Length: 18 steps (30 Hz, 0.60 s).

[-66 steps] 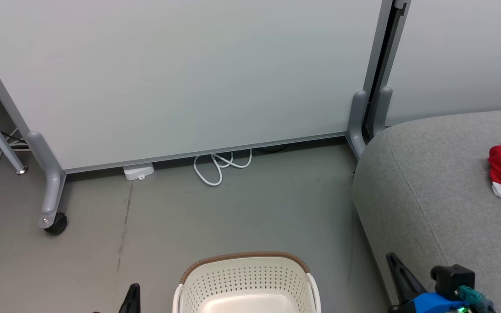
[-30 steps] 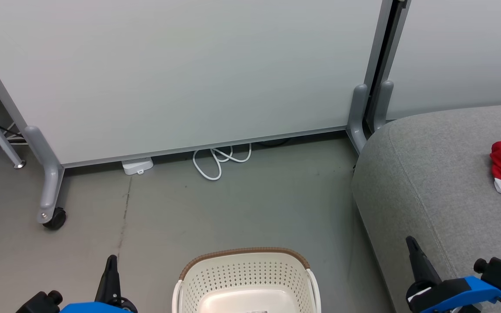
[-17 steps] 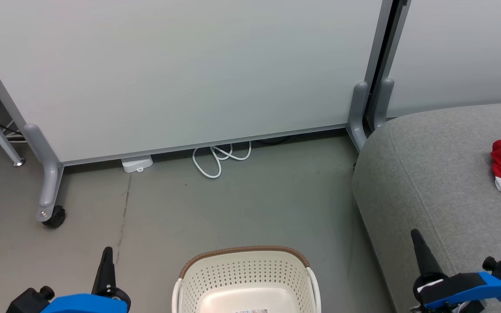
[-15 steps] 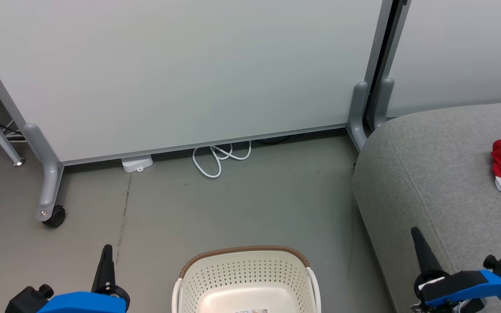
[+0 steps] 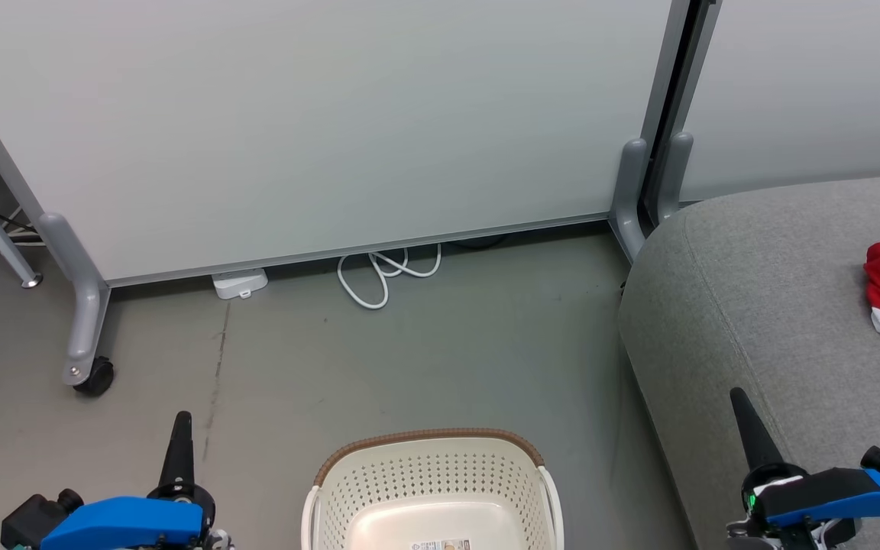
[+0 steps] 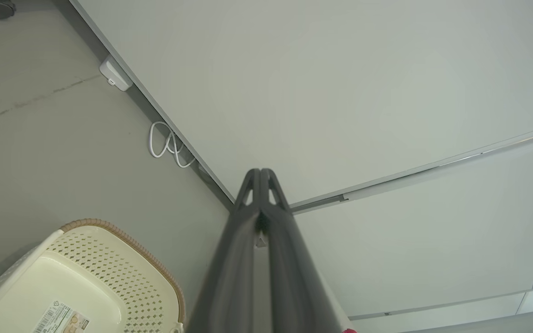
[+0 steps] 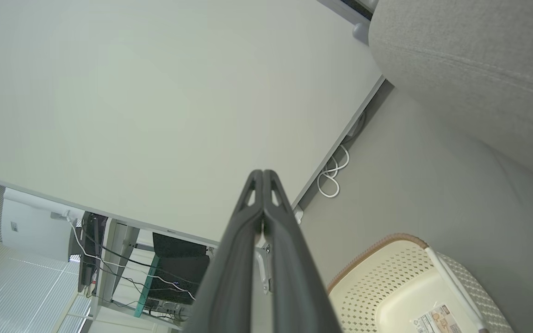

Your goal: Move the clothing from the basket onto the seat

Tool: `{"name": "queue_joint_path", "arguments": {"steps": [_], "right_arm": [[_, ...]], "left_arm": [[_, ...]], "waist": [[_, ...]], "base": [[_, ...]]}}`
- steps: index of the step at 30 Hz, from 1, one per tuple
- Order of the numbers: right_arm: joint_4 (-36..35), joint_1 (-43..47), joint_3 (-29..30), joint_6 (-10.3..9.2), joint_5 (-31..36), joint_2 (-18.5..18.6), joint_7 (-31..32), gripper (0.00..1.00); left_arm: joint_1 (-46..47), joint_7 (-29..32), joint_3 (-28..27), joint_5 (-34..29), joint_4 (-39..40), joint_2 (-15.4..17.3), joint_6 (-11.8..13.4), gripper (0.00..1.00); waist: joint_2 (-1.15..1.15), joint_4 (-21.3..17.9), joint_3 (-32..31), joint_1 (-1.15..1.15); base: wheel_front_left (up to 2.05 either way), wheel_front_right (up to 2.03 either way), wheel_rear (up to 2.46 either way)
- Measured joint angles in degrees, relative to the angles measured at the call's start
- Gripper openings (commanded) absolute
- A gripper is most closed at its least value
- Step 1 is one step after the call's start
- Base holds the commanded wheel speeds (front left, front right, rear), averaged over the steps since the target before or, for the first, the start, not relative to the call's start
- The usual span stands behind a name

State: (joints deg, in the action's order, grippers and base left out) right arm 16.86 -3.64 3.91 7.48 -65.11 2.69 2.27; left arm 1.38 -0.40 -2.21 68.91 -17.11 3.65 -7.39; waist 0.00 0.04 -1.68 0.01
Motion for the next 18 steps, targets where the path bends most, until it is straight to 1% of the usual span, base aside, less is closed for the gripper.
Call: {"name": "queue_joint_path", "arguments": {"steps": [18], "right_arm": [[-1.0,-0.8,0.9,0.00,-9.7,0.0,1.5,0.00]], "left_arm": [[1.5,2.6,-1.5,8.3,1.1,-0.3,0.0,0.00]], "waist": [[0.00,0.0,0.6,0.00]], "base": [[0.00,0.00,0.00]]}}
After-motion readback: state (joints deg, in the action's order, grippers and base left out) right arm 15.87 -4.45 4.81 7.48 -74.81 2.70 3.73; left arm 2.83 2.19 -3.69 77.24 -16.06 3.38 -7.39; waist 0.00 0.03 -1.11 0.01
